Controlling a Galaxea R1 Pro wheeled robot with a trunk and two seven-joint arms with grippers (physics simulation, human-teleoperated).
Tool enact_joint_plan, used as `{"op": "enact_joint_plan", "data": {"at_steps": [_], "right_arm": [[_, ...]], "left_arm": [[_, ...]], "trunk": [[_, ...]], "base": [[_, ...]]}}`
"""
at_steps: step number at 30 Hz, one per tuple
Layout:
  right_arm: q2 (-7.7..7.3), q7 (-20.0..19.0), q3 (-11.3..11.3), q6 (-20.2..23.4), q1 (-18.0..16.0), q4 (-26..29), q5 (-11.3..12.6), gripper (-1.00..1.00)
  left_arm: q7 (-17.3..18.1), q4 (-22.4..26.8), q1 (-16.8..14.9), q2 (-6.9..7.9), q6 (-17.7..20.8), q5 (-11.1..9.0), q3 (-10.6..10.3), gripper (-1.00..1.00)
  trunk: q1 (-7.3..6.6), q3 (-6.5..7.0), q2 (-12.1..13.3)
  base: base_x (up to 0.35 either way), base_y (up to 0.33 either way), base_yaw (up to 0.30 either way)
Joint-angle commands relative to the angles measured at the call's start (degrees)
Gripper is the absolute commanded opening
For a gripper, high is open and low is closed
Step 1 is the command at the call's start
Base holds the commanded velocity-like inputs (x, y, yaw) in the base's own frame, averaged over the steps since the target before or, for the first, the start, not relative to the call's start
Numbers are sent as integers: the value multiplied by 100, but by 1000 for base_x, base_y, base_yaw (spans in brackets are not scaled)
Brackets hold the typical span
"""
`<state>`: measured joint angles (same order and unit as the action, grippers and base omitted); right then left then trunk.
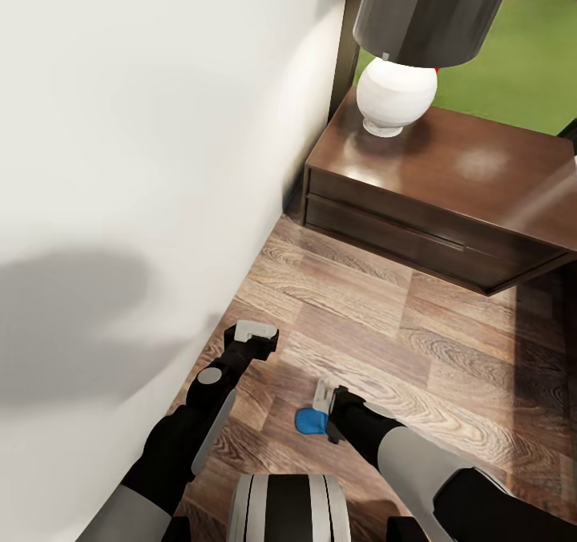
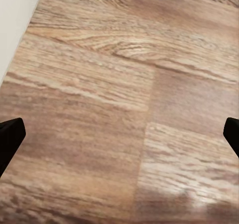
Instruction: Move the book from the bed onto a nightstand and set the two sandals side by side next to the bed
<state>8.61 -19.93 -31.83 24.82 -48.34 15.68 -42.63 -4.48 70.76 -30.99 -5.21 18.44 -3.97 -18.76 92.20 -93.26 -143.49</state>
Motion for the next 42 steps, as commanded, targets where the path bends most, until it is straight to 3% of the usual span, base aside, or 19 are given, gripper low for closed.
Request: {"op": "enact_joint_plan", "data": {"at_steps": [1,24,32,42], "right_arm": [[3,-47,-6,21,0,13,-61,100],[9,-21,-7,14,0,-28,-48,100],[4,-20,-7,10,0,-39,-40,100],[-13,-20,-5,3,0,-46,-32,100]], "left_arm": [[-44,8,-3,2,28,-42,-13,100],[-44,8,-3,1,28,-42,-5,100],[-44,8,-2,2,28,-42,-5,100],[-44,8,-3,2,28,-43,-4,100]], "trunk": [[-1,-3,-1],[9,-92,-7],[30,-269,-17],[30,-269,-17]], "base": [[0,0,0],[0,0,0],[0,0,0],[0,0,0]]}}
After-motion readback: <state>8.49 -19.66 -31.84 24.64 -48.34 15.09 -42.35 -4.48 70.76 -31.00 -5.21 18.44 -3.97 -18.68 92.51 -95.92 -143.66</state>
